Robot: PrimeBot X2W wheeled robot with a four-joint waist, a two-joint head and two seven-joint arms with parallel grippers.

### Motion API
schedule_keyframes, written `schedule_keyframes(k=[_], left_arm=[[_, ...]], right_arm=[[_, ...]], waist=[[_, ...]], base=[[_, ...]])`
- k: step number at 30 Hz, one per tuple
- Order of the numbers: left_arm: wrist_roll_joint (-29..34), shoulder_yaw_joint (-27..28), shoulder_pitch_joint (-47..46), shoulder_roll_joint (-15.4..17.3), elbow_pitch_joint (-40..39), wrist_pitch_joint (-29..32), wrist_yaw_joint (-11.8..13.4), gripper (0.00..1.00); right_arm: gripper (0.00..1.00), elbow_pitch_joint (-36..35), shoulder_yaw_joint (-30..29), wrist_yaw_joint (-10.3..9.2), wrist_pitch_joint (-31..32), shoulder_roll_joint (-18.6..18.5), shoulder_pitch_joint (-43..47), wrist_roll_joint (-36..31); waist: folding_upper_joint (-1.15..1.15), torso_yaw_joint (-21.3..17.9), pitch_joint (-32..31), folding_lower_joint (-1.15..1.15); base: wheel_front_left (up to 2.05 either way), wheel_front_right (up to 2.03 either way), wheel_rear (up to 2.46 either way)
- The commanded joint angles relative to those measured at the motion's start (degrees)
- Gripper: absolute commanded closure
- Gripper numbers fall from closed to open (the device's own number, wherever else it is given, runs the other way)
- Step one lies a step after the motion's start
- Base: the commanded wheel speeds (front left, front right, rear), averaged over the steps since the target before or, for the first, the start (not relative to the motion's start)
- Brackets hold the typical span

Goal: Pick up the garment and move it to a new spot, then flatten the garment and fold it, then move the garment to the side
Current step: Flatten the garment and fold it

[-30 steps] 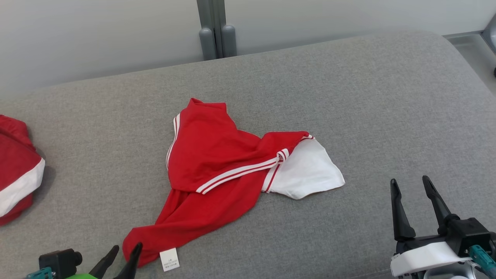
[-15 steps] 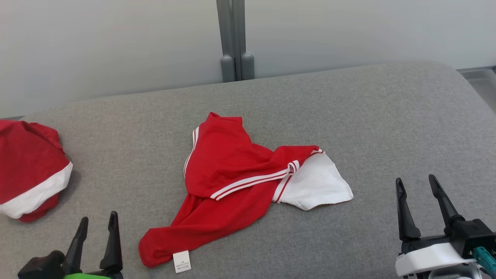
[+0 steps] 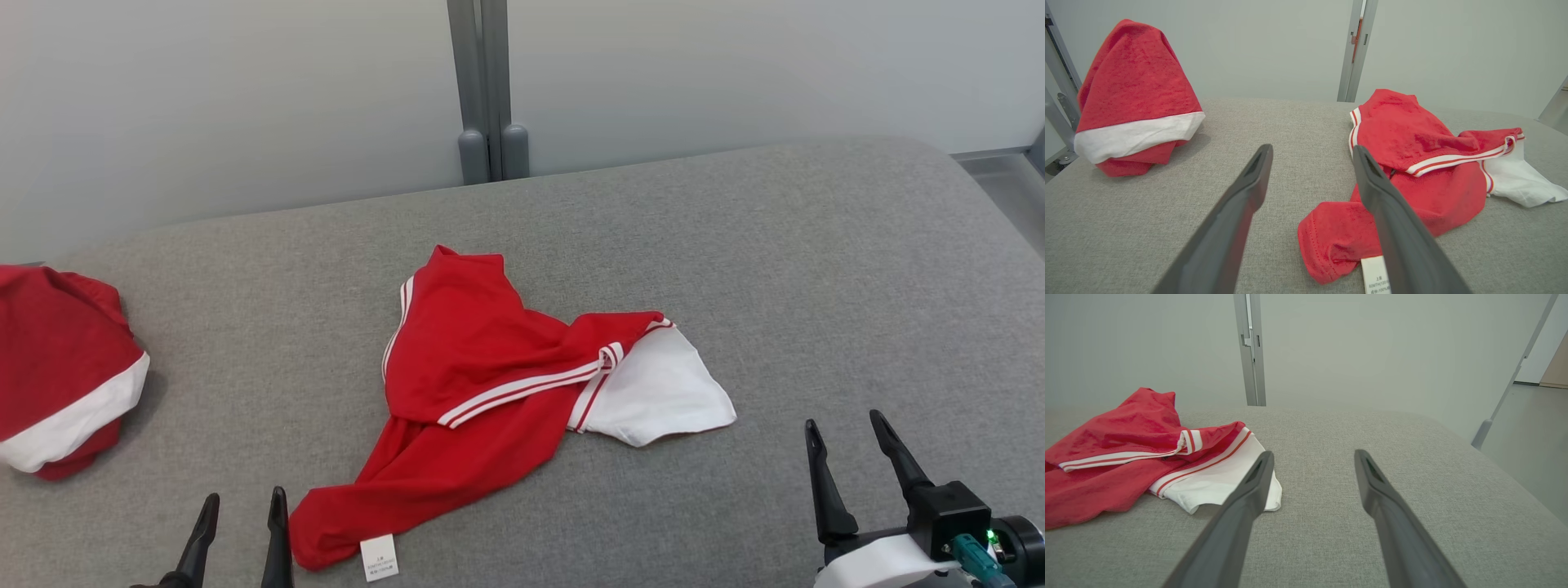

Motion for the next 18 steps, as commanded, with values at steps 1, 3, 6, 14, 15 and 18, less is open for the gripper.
schedule_keyframes(k=[1,3,6,14,15,18], left_arm=[[0.3,0.1,0.6,-0.2,0.0,-0.2,-0.2,0.00],[0.2,-0.5,0.7,-0.2,-0.3,-0.2,-0.2,0.00],[-0.2,-0.9,1.1,0.5,-0.5,-0.2,-0.2,0.00],[-0.9,-1.3,1.0,1.4,-0.5,-0.2,-0.2,0.00],[-0.9,-1.3,0.9,1.4,-0.5,-0.2,-0.2,0.00],[-1.0,-1.7,0.7,1.6,-0.5,-0.2,-0.2,0.00]], right_arm=[[0.00,-0.3,0.4,-0.10,-0.2,-0.1,0.2,0.2],[0.00,-0.7,0.7,-0.10,-0.2,-0.1,0.2,0.3],[0.00,-1.2,1.2,-0.10,-0.2,-0.1,0.2,0.5],[0.00,-1.9,1.6,-0.10,-0.2,-0.1,-0.5,1.0],[0.00,-1.9,1.6,-0.10,-0.2,-0.1,-0.5,1.0],[0.00,-2.0,1.8,-0.10,-0.2,-0.1,-0.6,1.2]], waist=[[0.00,-0.2,0.0,0.00],[0.00,-0.5,0.0,0.00],[0.00,-0.5,-0.1,0.00],[0.00,-0.2,0.1,0.00],[0.00,-0.1,0.1,0.00],[0.00,-0.1,0.3,0.00]], base=[[0.00,0.00,0.00],[0.00,0.00,0.00],[0.00,0.00,0.00],[0.00,0.00,0.00],[0.00,0.00,0.00],[0.00,0.00,0.00]])
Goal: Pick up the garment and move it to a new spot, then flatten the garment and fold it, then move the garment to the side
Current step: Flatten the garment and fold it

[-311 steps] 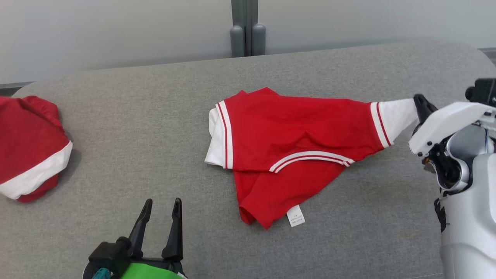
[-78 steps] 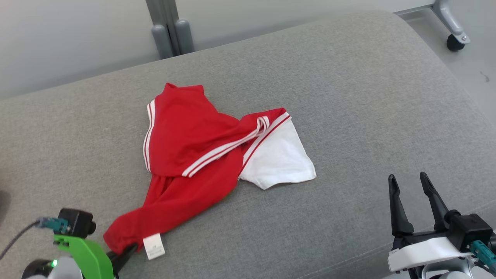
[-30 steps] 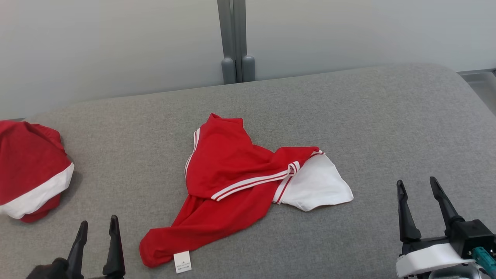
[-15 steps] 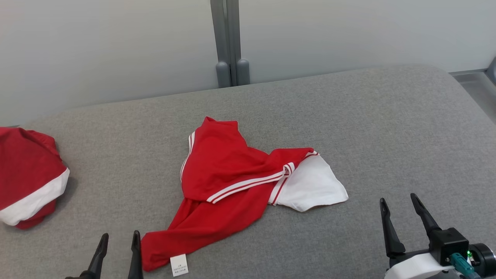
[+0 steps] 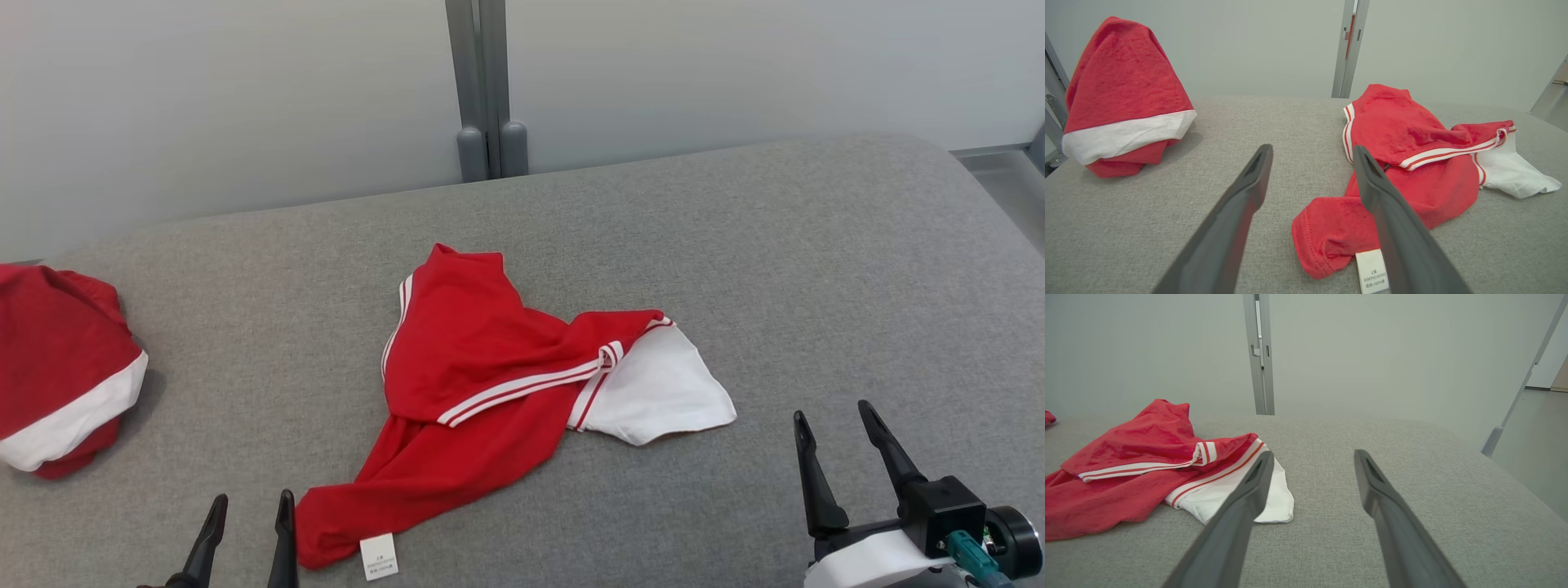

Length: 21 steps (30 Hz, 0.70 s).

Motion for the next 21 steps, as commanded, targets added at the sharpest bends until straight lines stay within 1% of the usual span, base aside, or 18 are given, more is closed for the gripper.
schedule_keyframes(k=[1,9,16,19,21], left_arm=[[-0.4,-0.2,0.3,0.4,-0.2,-0.2,-0.2,0.00],[-0.6,-0.7,0.0,0.6,0.2,-0.2,-0.2,0.00],[-0.4,-0.2,-0.3,1.2,1.9,-0.2,-0.2,0.00],[-0.8,-0.7,0.1,1.6,4.6,-0.1,-0.2,0.00],[-0.8,-2.2,-0.4,2.4,6.5,1.8,-0.1,0.00]], right_arm=[[0.00,-0.2,0.1,-0.10,-0.1,-0.1,-0.5,0.3],[0.00,-0.4,0.4,-0.10,-0.2,-0.1,-0.8,0.8],[0.00,-2.1,-0.7,-0.10,-0.2,-0.1,-2.5,1.9],[0.00,0.1,-1.1,-0.10,-0.2,-0.1,-4.2,2.1],[0.00,3.7,-0.8,-0.10,-0.1,-0.1,-5.9,1.5]], waist=[[0.00,0.0,0.1,0.00],[0.00,0.0,0.6,0.00],[0.00,-0.1,0.7,0.00],[0.00,-0.2,0.6,0.00],[0.00,-0.2,0.7,0.00]], base=[[0.00,0.00,0.00],[0.00,0.00,0.00],[0.00,0.00,0.00],[0.00,0.00,0.00],[0.00,0.00,0.00]])
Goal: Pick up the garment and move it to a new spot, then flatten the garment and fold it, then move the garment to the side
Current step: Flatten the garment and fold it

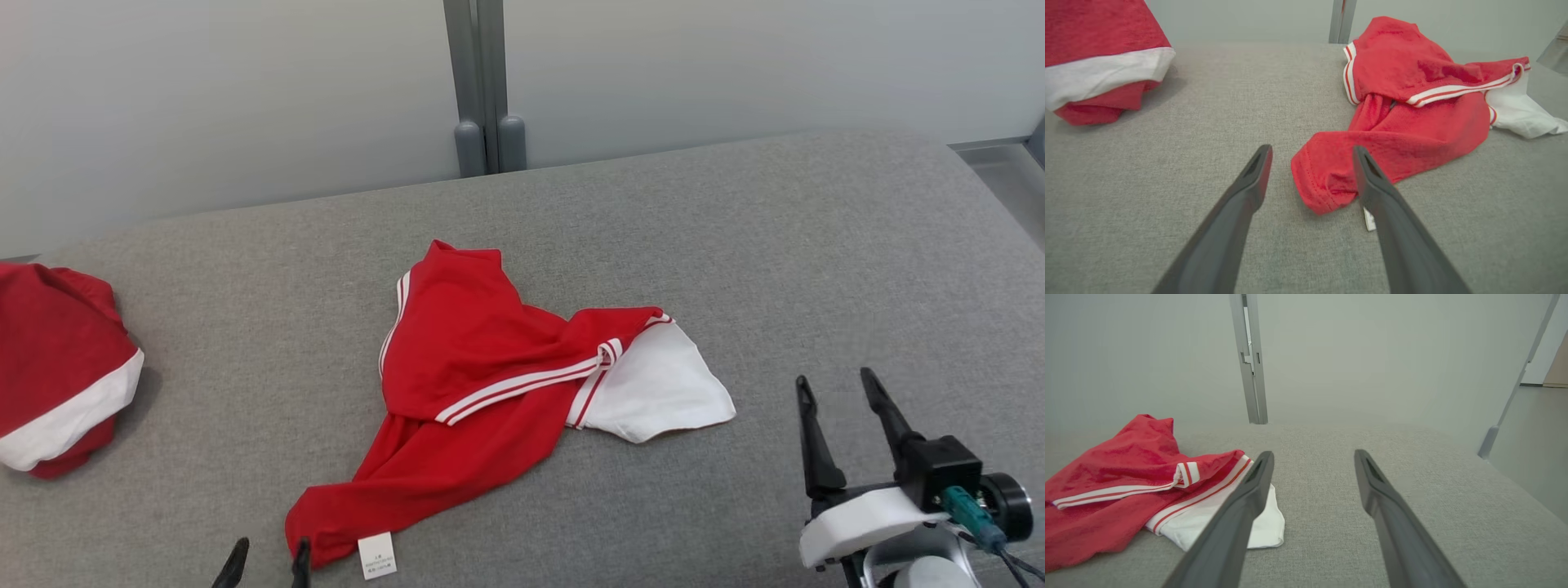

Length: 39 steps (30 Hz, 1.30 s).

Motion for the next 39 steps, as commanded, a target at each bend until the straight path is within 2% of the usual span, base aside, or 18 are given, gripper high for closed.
schedule_keyframes(k=[1,6,13,18,28,29,31,32,33,34,35,36,38,39], left_arm=[[-0.9,0.2,-0.8,0.6,0.8,1.8,0.1,0.00],[-3.7,-1.3,-2.4,0.6,1.3,10.6,0.1,0.00],[-7.5,-4.9,-5.1,3.0,-0.3,20.7,0.0,0.00],[-9.4,-6.7,-6.8,4.6,-1.8,23.3,0.0,0.00],[-10.5,-7.9,-7.8,5.4,-2.2,23.3,0.0,0.00],[-10.4,-8.1,-7.8,5.6,-2.2,23.3,0.0,0.11],[-10.6,-8.2,-7.9,5.7,-2.1,23.1,0.0,0.25],[-10.7,-8.3,-7.9,5.8,-2.0,23.0,0.0,0.36],[-10.7,-8.5,-8.2,5.9,-2.0,22.8,0.0,0.42],[-10.6,-8.5,-8.4,5.9,-2.0,22.7,0.0,0.42],[-10.5,-8.8,-8.6,5.9,-1.9,22.5,0.0,0.50],[-10.6,-8.9,-8.6,5.9,-1.8,22.4,0.0,0.54],[-10.7,-9.2,-9.0,6.1,-1.6,22.2,0.0,0.58],[-10.8,-9.4,-9.2,6.2,-1.4,22.0,0.0,0.65]], right_arm=[[0.00,3.1,0.6,-0.10,0.1,-0.1,-1.9,-0.7],[0.00,11.8,2.1,-0.10,8.8,-0.1,-9.7,-2.5],[0.00,22.0,5.2,-0.10,22.4,-0.1,-18.8,-5.3],[0.00,26.2,4.6,-0.10,24.5,-0.1,-22.4,-5.9],[0.00,30.7,4.4,-0.10,22.7,-0.1,-24.7,-5.0],[0.00,31.2,4.4,-0.10,22.5,-0.1,-24.8,-4.9],[0.00,32.1,4.5,-0.11,22.3,-0.1,-24.8,-4.6],[0.00,32.5,4.7,-0.11,22.2,-0.1,-24.9,-4.5],[0.00,32.8,4.8,-0.11,22.0,-0.1,-25.1,-4.4],[0.00,33.1,4.9,-0.11,22.0,-0.1,-25.3,-4.2],[0.00,33.5,5.1,-0.11,21.9,-0.1,-25.4,-3.9],[0.00,33.8,5.3,-0.11,21.9,-0.1,-25.5,-3.7],[0.00,34.7,5.9,-0.10,22.4,-0.1,-25.9,-2.7],[0.16,35.2,6.2,-0.10,22.8,0.0,-26.0,-2.5]], waist=[[0.00,0.1,0.1,0.00],[0.00,0.4,1.3,0.00],[0.00,1.6,5.6,0.00],[0.00,2.6,7.9,0.00],[0.00,3.3,9.2,0.00],[0.00,3.3,9.2,0.00],[0.00,3.4,9.2,0.00],[0.00,3.3,9.3,0.00],[0.00,3.3,9.5,0.00],[0.00,3.4,9.6,0.00],[0.00,3.4,9.8,0.00],[0.00,3.3,9.9,0.00],[0.00,3.3,10.2,0.00],[0.00,3.3,10.3,0.00]], base=[[0.00,0.00,0.00],[0.00,0.00,0.00],[0.00,0.00,0.00],[0.00,0.00,0.00],[0.00,0.00,0.00],[0.00,0.00,0.00],[0.00,0.00,0.00],[0.00,0.00,0.00],[0.00,0.00,0.00],[0.00,0.00,0.00],[0.00,0.00,0.00],[0.00,0.00,0.00],[0.00,0.00,0.00],[0.00,0.00,0.00]])
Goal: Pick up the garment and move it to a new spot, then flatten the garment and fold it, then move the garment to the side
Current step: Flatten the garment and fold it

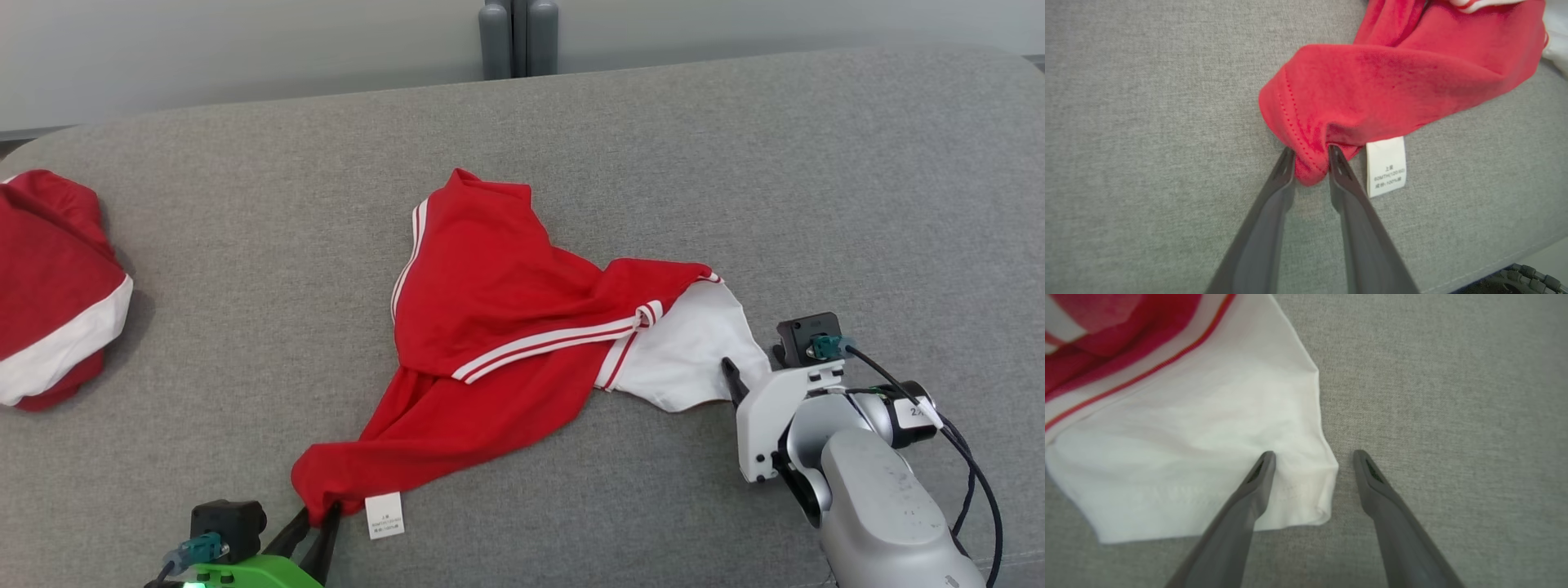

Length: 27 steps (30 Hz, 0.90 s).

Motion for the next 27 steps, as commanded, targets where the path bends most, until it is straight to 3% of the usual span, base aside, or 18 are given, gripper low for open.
schedule_keyframes(k=[1,2,7,12,19,23,27], left_arm=[[-0.5,-0.2,-1.0,0.7,0.2,-0.4,0.0,0.80],[-0.6,-0.5,-1.3,0.7,0.3,-0.5,0.0,1.00],[-2.1,-1.7,-1.5,1.4,-0.3,-0.1,0.0,1.00],[-7.4,-1.9,1.1,2.9,-7.0,2.3,0.0,1.00],[-19.3,1.0,6.0,7.6,-28.5,8.5,0.0,1.00],[-25.4,3.4,7.0,9.6,-39.3,11.7,0.0,1.00],[-31.2,5.0,5.5,11.0,-48.2,14.6,0.2,1.00]], right_arm=[[0.58,1.3,0.6,-0.09,0.7,0.0,0.1,0.3],[1.00,1.8,0.9,-0.09,0.5,0.0,0.0,1.4],[1.00,2.5,2.7,-0.09,-0.3,-0.1,0.0,8.3],[1.00,-3.3,3.4,-0.07,-0.2,-0.1,0.3,21.3],[1.00,-25.0,-2.2,-0.05,7.5,-3.5,4.0,42.1],[1.00,-39.1,-7.1,-0.04,13.5,-4.8,7.1,49.0],[1.00,-52.0,-12.6,-0.04,19.4,-3.4,9.4,54.5]], waist=[[0.00,0.0,0.2,0.00],[0.00,0.0,0.3,0.00],[0.00,0.0,-0.5,0.00],[0.00,-0.3,-2.7,0.00],[0.00,-2.1,-5.8,0.00],[0.00,-3.5,-7.4,0.00],[0.00,-5.3,-8.1,0.00]], base=[[0.00,0.00,0.00],[0.00,0.00,0.00],[0.00,0.00,0.00],[0.00,0.00,0.00],[0.00,0.00,0.00],[0.00,0.00,0.00],[0.00,0.00,0.00]])
